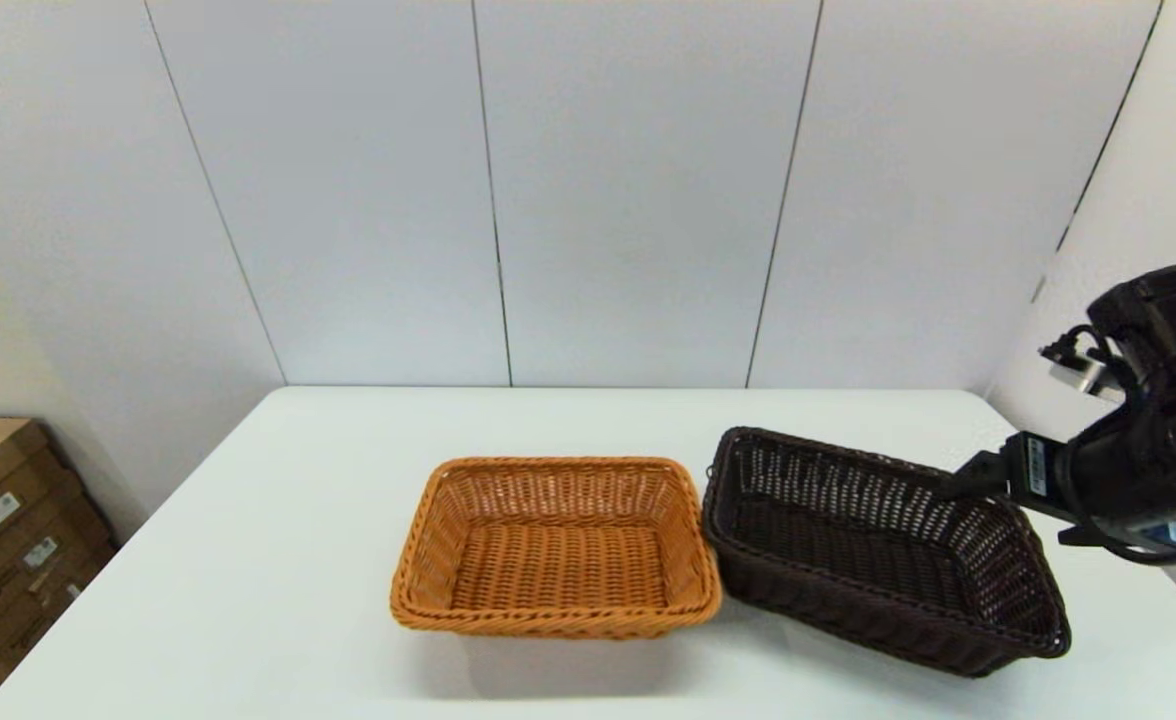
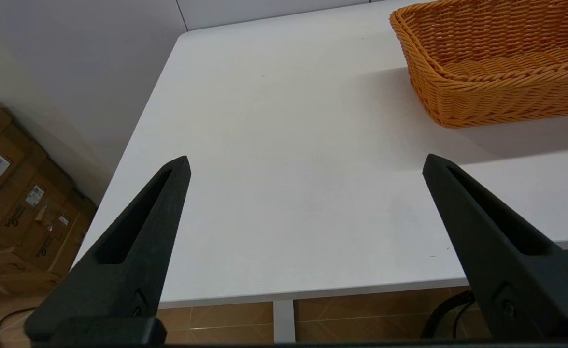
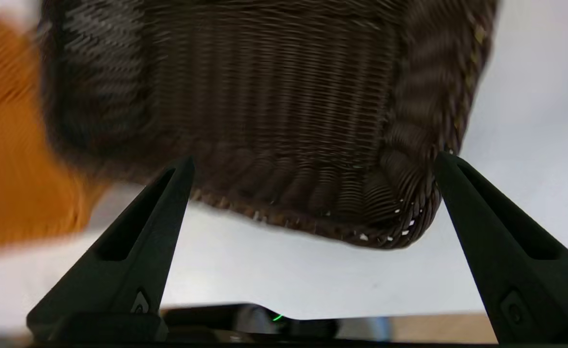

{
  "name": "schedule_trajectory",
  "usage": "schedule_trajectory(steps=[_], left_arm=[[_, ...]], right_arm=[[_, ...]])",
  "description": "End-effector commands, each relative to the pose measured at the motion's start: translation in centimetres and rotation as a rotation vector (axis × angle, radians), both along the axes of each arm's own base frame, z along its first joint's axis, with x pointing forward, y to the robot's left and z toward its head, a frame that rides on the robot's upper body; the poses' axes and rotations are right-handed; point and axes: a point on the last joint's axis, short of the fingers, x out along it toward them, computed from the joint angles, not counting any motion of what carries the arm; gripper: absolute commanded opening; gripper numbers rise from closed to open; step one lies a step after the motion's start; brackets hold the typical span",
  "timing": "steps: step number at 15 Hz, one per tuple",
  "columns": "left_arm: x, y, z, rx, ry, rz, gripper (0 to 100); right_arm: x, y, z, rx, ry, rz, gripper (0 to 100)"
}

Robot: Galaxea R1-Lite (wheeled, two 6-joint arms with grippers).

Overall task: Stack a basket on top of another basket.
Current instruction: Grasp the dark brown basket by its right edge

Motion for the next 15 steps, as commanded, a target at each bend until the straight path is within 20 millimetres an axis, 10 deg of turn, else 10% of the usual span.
schedule_trajectory(steps=[1,15], left_arm=[[0.0,0.0,0.0,0.001,0.002,0.0,100],[0.0,0.0,0.0,0.001,0.002,0.0,100]], right_arm=[[3.2,-0.4,-3.0,-0.065,0.131,-0.136,100],[5.5,-3.8,-7.4,-0.127,0.279,-0.092,100]])
